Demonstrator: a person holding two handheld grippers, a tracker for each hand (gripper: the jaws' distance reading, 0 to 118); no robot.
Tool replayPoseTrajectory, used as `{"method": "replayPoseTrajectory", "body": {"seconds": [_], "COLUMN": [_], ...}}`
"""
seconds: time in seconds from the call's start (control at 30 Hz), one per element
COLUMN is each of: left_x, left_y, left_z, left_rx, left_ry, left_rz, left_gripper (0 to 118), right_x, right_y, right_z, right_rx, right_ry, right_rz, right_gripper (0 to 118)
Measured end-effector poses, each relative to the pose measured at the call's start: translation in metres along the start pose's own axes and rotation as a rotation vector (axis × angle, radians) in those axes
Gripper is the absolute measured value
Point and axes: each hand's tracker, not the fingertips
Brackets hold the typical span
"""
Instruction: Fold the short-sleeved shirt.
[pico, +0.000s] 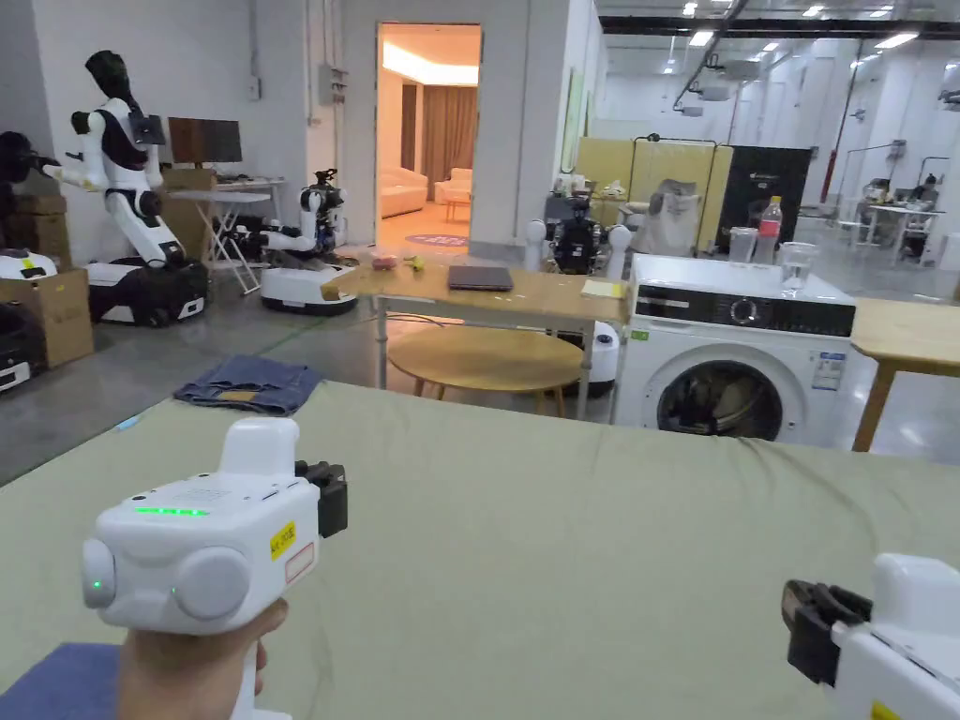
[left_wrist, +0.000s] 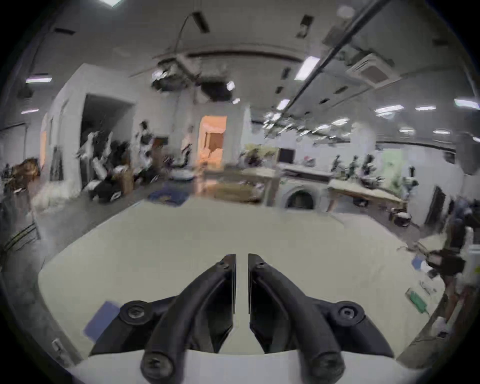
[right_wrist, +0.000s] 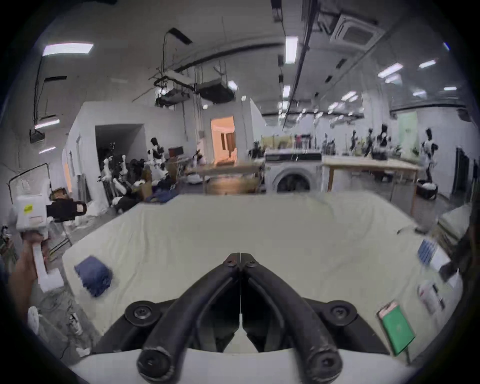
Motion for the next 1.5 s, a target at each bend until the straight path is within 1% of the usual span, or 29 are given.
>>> {"method": "replayPoseTrajectory", "body": {"seconds": [0.07,0.13,0.23,0.33,0.43,0.6,0.63,0.7,0.77,0.8,0.9,0.93,0.97,1.03,1.13,1.23,1.3,1.37,1.5], "left_x": [0.051,0.085,0.118,0.131,0.131,0.127,0.127,0.128,0.132,0.133,0.136,0.136,0.137,0.139,0.139,0.137,0.136,0.136,0.135], "left_y": [0.017,0.03,0.045,0.051,0.049,0.047,0.046,0.046,0.045,0.045,0.045,0.045,0.043,0.044,0.046,0.047,0.046,0.045,0.042], "left_z": [-0.003,-0.002,-0.001,0.003,0.007,0.01,0.01,0.011,0.013,0.013,0.013,0.013,0.014,0.017,0.018,0.019,0.019,0.018,0.018], "left_rx": [0.003,0.024,0.055,0.058,0.068,0.065,0.066,0.065,0.066,0.069,0.079,0.082,0.091,0.117,0.123,0.118,0.117,0.111,0.104], "left_ry": [-0.05,-0.077,-0.041,-0.033,-0.024,-0.025,-0.025,-0.026,-0.035,-0.033,-0.04,-0.048,-0.052,-0.045,-0.044,-0.05,-0.057,-0.058,-0.055], "left_rz": [-0.04,-0.086,-0.189,-0.225,-0.244,-0.216,-0.214,-0.225,-0.231,-0.236,-0.236,-0.233,-0.227,-0.223,-0.222,-0.218,-0.208,-0.205,-0.207], "left_gripper": [5,5,5,5,5,5,5,16,28,38,98,116,118,118,118,118,118,118,118], "right_x": [0.001,0.0,0.004,0.009,0.014,0.016,0.016,0.018,0.019,0.019,0.018,0.018,0.017,0.016,0.014,0.014,0.012,0.006,0.0], "right_y": [0.021,0.037,0.054,0.064,0.068,0.067,0.067,0.067,0.067,0.066,0.067,0.067,0.067,0.066,0.069,0.075,0.077,0.081,0.085], "right_z": [0.0,0.002,0.006,0.012,0.017,0.022,0.022,0.022,0.022,0.023,0.024,0.024,0.025,0.026,0.027,0.027,0.028,0.03,0.032], "right_rx": [0.039,0.073,0.121,0.155,0.167,0.183,0.183,0.179,0.179,0.18,0.179,0.181,0.19,0.212,0.213,0.179,0.18,0.164,0.154], "right_ry": [-0.017,-0.041,-0.063,-0.075,-0.074,-0.071,-0.067,-0.062,-0.064,-0.062,-0.049,-0.04,-0.03,-0.014,-0.021,-0.025,-0.026,-0.106,-0.169], "right_rz": [0.04,0.087,0.122,0.141,0.132,0.125,0.121,0.11,0.103,0.101,0.107,0.11,0.115,0.121,0.109,0.059,0.058,0.072,0.046], "right_gripper": [0,0,0,0,0,0,4,13,27,34,74,91,99,104,105,105,105,105,105]}}
